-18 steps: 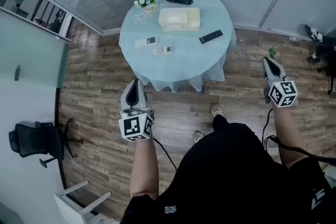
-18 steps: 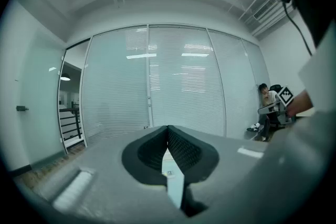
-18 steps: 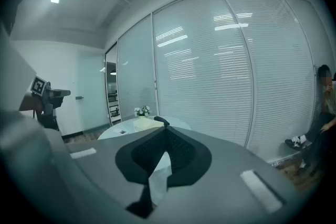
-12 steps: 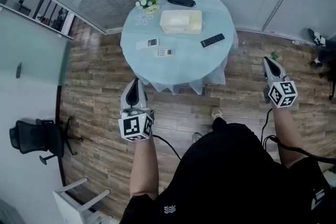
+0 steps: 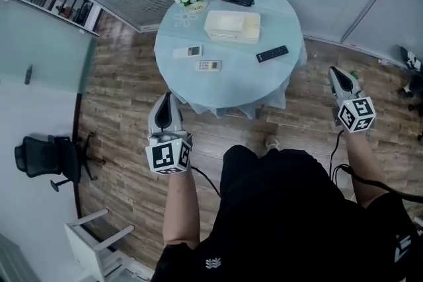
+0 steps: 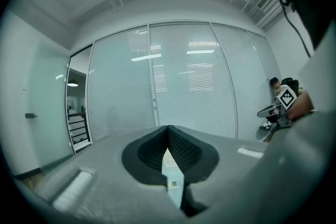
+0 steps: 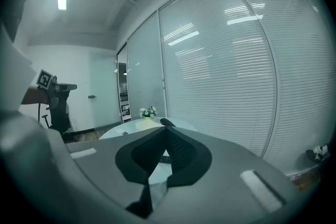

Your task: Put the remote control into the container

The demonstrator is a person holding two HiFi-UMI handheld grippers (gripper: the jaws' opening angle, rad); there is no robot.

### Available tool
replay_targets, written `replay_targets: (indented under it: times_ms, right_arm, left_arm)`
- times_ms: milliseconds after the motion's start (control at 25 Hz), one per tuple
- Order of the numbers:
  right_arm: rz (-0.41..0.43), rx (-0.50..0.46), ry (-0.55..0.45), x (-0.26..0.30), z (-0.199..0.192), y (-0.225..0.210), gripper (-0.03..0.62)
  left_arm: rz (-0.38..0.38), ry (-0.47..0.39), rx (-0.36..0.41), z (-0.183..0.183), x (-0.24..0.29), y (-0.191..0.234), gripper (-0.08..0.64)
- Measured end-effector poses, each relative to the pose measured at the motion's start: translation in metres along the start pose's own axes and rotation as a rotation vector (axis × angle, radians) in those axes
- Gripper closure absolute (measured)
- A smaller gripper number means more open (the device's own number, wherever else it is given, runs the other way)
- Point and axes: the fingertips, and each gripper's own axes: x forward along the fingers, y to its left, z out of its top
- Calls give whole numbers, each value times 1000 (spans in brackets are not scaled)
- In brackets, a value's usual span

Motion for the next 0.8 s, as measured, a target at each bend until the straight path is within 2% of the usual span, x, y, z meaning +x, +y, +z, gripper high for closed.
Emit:
replay_targets:
  times_ms: [160, 320, 440, 800]
  right_arm:
    - [-17, 1, 1, 20, 2, -9, 591]
    - [-15, 13, -3, 43, 3, -9, 591]
    - [-15, 6, 6, 56, 1, -3, 591]
    - [-126, 40, 25, 107, 7, 10, 591]
  left_arm:
    - [-7, 21, 12, -2, 10, -2, 558]
    - [-2, 15, 1, -6, 28, 15, 558]
    - [-29, 3, 11, -11, 45, 25, 558]
    - [-124, -14, 16, -14, 118, 84, 558]
